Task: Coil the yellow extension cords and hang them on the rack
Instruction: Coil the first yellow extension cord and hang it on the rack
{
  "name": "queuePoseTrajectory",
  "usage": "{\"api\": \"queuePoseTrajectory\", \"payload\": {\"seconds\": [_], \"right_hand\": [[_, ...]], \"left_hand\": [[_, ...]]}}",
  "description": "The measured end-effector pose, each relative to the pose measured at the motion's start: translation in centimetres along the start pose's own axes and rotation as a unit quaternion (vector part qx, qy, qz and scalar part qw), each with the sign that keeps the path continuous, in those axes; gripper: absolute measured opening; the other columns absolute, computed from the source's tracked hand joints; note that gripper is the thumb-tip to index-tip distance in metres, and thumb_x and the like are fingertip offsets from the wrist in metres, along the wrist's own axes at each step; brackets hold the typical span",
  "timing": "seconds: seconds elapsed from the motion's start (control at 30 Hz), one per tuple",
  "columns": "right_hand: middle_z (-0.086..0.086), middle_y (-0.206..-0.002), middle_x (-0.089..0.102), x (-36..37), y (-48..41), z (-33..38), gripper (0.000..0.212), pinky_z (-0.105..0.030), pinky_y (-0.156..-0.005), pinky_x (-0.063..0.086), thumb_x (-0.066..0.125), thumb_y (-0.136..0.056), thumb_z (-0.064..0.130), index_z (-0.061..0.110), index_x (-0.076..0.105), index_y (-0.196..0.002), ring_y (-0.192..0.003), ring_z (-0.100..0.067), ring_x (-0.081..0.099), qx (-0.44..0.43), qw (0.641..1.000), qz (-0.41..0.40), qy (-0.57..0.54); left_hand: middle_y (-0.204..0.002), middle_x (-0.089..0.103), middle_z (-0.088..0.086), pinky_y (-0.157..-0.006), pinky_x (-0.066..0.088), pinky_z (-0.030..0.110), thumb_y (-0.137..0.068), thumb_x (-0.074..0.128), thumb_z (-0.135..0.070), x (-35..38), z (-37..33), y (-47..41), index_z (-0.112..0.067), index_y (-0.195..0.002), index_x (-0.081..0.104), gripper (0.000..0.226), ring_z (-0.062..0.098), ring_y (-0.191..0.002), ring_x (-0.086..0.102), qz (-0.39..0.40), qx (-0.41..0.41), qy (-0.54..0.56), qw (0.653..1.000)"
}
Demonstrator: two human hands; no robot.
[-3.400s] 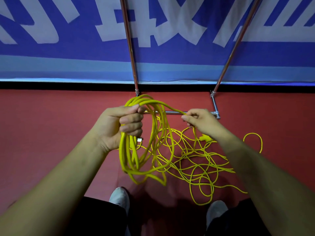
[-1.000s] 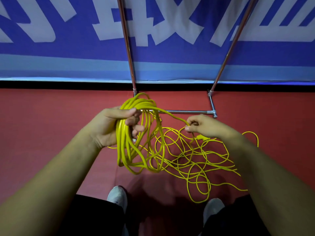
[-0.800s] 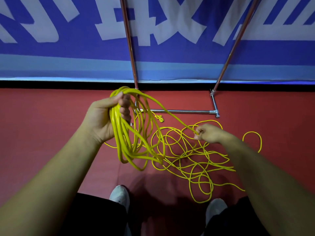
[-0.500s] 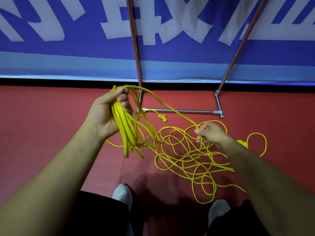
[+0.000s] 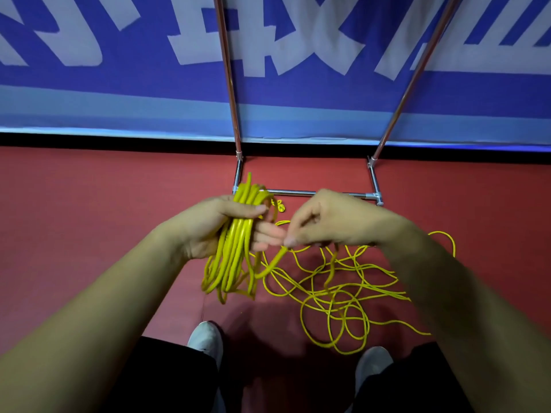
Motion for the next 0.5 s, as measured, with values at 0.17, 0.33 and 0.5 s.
{"api": "queuePoseTrajectory", "payload": {"seconds": [0.17,0.33,0.5], "right_hand": [[0.003,-0.053,0.056,-2.1,-0.7,-1.2,0.014,-0.023,-0.046,0.032,0.072,-0.079,0.021,0.012,0.06,-0.079,-0.048,-0.011,0.042,-0.026,0.972,-0.119,-0.2],[0.007,-0.059,0.057,-3.2,0.2,-7.9,0.013,-0.018,-0.055,0.04,0.068,-0.087,0.016,0.011,0.062,-0.076,-0.055,-0.005,0.05,0.049,0.993,-0.05,-0.098],[-0.008,-0.075,0.066,-3.5,1.6,-16.3,0.013,-0.031,-0.073,0.032,0.069,-0.086,0.029,0.019,0.07,-0.078,-0.072,-0.014,0.047,0.167,0.986,-0.006,0.024]], "left_hand": [[-0.058,0.057,0.007,-0.053,0.052,0.028,-0.084,0.058,-0.014,1.9,0.5,-0.1,-0.002,-0.086,0.068,0.016,0.022,-0.051,0.059,0.047,-0.003,-0.01,0.999],[-0.051,0.044,-0.003,-0.05,0.045,0.022,-0.065,0.08,-0.018,0.6,-1.1,-0.1,-0.003,-0.082,0.065,0.026,0.014,-0.045,0.047,0.069,0.021,0.097,0.993],[-0.05,0.046,-0.004,-0.052,0.048,0.024,-0.057,0.084,-0.019,-1.0,-2.6,0.6,-0.006,-0.078,0.065,0.031,0.014,-0.047,0.052,0.041,0.054,0.114,0.991]]}}
Point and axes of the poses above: each hand's wrist, its own y-axis away from the middle knuckle, its own x-axis out of the palm, z = x × y, the point moved 8 cm from there along -y, towards the middle knuckle
